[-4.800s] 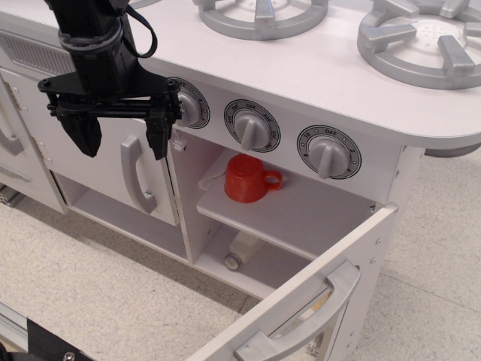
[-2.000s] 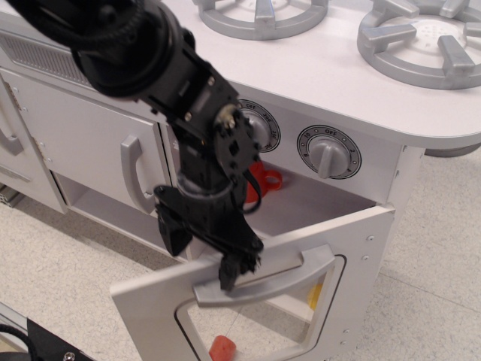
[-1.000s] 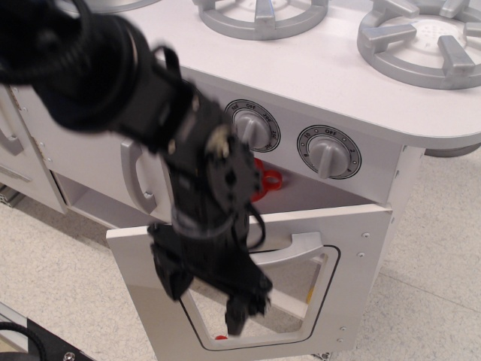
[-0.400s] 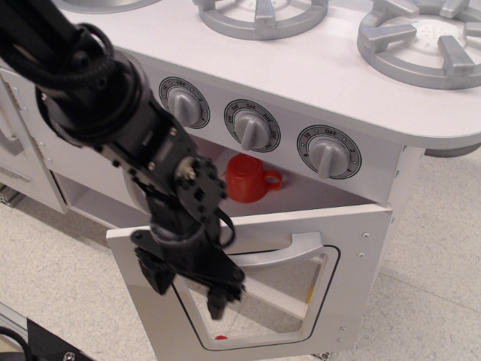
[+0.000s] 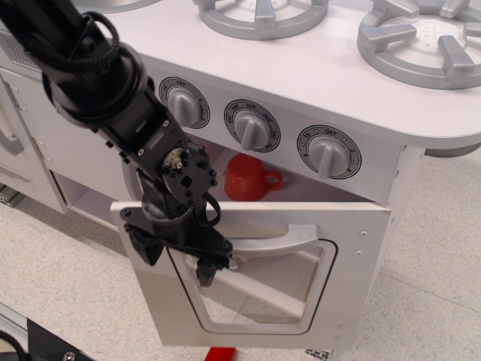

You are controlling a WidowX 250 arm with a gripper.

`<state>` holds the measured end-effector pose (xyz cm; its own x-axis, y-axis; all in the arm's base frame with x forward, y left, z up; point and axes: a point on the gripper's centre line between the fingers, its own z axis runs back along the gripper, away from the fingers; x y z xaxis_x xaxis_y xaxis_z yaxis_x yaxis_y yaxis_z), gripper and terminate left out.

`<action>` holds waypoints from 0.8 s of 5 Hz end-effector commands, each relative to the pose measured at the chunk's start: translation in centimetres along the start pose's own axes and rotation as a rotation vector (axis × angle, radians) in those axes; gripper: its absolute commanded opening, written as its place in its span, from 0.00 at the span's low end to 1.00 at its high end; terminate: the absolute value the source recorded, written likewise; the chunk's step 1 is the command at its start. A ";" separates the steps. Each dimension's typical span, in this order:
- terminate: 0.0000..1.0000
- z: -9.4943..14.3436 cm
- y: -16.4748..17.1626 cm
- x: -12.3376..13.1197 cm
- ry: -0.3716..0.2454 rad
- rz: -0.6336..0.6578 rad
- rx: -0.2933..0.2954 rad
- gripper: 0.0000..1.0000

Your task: Close oven

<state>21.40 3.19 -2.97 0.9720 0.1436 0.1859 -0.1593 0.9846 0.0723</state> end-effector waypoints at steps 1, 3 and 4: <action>0.00 0.4 1.1 3.9 -0.111 0.063 0.024 1.00; 0.00 1.0 1.0 5.2 -0.157 0.079 0.019 1.00; 0.00 0.9 0.9 5.8 -0.191 0.097 0.019 1.00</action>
<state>26.98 4.39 -2.15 0.9172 0.2194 0.3326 -0.2556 0.9643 0.0688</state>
